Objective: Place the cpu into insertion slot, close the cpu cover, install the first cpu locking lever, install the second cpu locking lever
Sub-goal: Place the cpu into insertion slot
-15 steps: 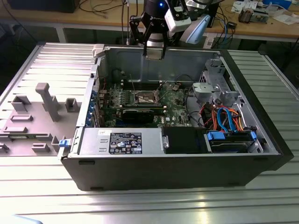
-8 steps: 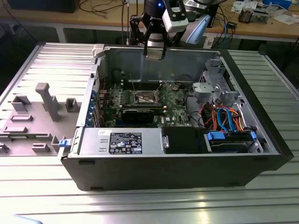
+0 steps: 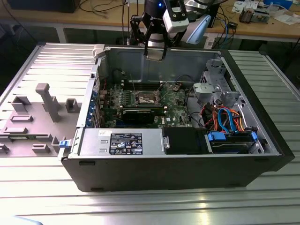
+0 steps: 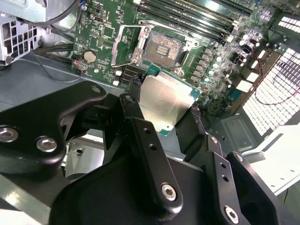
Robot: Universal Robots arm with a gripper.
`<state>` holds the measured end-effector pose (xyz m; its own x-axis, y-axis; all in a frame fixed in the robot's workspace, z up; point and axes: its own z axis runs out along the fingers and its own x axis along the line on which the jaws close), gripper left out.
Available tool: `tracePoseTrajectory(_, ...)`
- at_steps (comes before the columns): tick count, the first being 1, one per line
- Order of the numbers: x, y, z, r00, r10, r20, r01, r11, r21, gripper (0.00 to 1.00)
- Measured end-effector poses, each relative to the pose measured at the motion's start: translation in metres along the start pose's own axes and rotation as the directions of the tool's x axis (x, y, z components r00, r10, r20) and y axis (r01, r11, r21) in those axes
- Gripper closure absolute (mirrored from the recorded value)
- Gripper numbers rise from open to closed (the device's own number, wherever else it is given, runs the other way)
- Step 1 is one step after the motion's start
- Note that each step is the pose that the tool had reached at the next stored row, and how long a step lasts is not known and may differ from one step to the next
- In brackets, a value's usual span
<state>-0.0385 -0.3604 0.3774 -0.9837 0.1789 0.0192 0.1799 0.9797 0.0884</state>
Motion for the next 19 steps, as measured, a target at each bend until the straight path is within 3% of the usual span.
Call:
tracePoseTrajectory(6, 0.0000, -0.0001, 0.0006, 0.9981, 0.061, 0.0056, -0.061, 0.9981, -0.0003, 0.46)
tracePoseTrajectory(10, 0.0000, -0.0001, 0.0013, 0.9928, 0.119, 0.0108, -0.119, 0.9929, -0.0014, 0.46)
tracePoseTrajectory(14, 0.0000, -0.0002, 0.0019, 0.9856, 0.169, 0.0151, -0.168, 0.9857, -0.0027, 0.46)
tracePoseTrajectory(19, -0.0001, -0.0003, 0.0034, 0.9717, 0.235, 0.0209, -0.235, 0.9719, -0.0050, 0.46)
